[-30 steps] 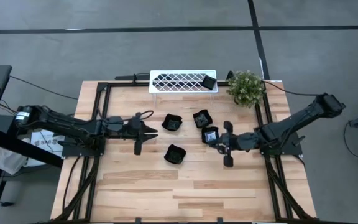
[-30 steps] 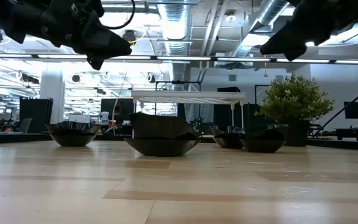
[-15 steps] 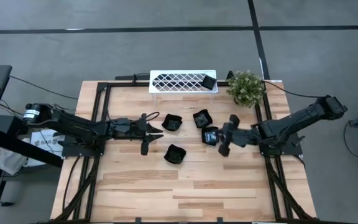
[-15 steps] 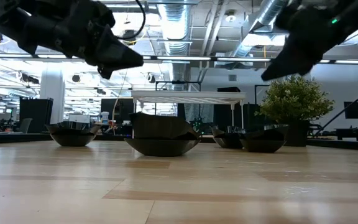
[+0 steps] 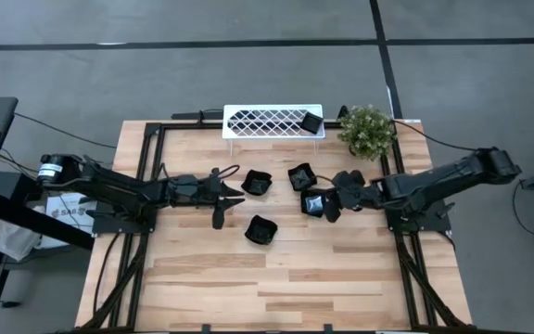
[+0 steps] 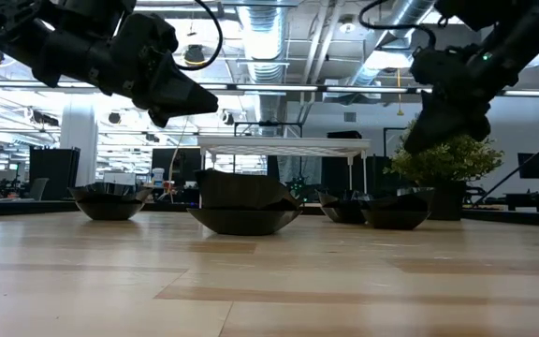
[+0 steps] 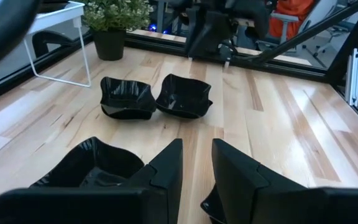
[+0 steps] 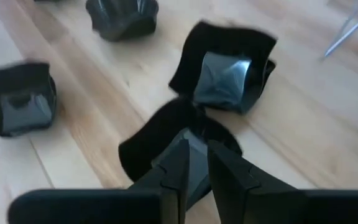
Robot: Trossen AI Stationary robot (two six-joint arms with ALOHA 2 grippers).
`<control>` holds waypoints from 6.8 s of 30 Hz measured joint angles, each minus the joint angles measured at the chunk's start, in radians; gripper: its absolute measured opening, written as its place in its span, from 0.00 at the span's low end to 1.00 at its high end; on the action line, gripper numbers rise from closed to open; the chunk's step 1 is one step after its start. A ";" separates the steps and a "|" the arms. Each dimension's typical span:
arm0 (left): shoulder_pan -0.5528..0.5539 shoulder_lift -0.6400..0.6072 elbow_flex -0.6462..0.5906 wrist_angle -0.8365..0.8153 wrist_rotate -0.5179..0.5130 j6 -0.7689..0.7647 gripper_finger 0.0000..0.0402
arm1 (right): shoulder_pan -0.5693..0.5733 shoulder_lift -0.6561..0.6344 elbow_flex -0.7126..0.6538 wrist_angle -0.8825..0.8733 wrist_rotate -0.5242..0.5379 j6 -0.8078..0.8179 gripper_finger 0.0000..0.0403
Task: Pick & Place Mini shaped plates
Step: Put the black distorted square plate on the shelf
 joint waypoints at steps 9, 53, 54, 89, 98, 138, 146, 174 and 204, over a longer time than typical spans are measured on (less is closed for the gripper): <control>-0.001 0.000 0.000 0.008 0.000 -0.019 0.22 | -0.032 0.169 0.043 -0.029 -0.151 0.002 0.22; -0.002 -0.001 0.000 0.023 0.000 -0.019 0.22 | -0.124 0.313 0.103 -0.126 -0.125 0.002 0.29; -0.002 -0.001 0.000 0.023 0.000 -0.019 0.22 | -0.124 0.312 0.103 -0.128 -0.125 0.001 0.29; -0.001 -0.001 0.000 0.023 0.000 -0.019 0.22 | -0.123 0.283 0.108 -0.123 -0.121 -0.027 0.01; -0.001 -0.001 0.000 0.023 0.000 -0.019 0.22 | -0.102 0.283 0.172 -0.133 -0.102 -0.078 0.01; -0.001 -0.001 0.000 0.060 0.000 -0.019 0.22 | -0.482 0.283 0.562 0.237 -0.191 -0.620 0.00; -0.001 -0.001 0.000 0.063 0.000 -0.019 0.22 | -0.740 0.289 0.562 0.321 -0.469 -0.603 0.00; 0.000 -0.001 0.000 0.080 -0.024 -0.017 0.22 | -0.923 0.698 1.009 -0.161 -0.797 -0.814 0.00; 0.000 -0.001 0.000 0.079 -0.023 -0.019 0.22 | -0.949 0.735 1.038 -0.248 -0.820 -0.825 0.08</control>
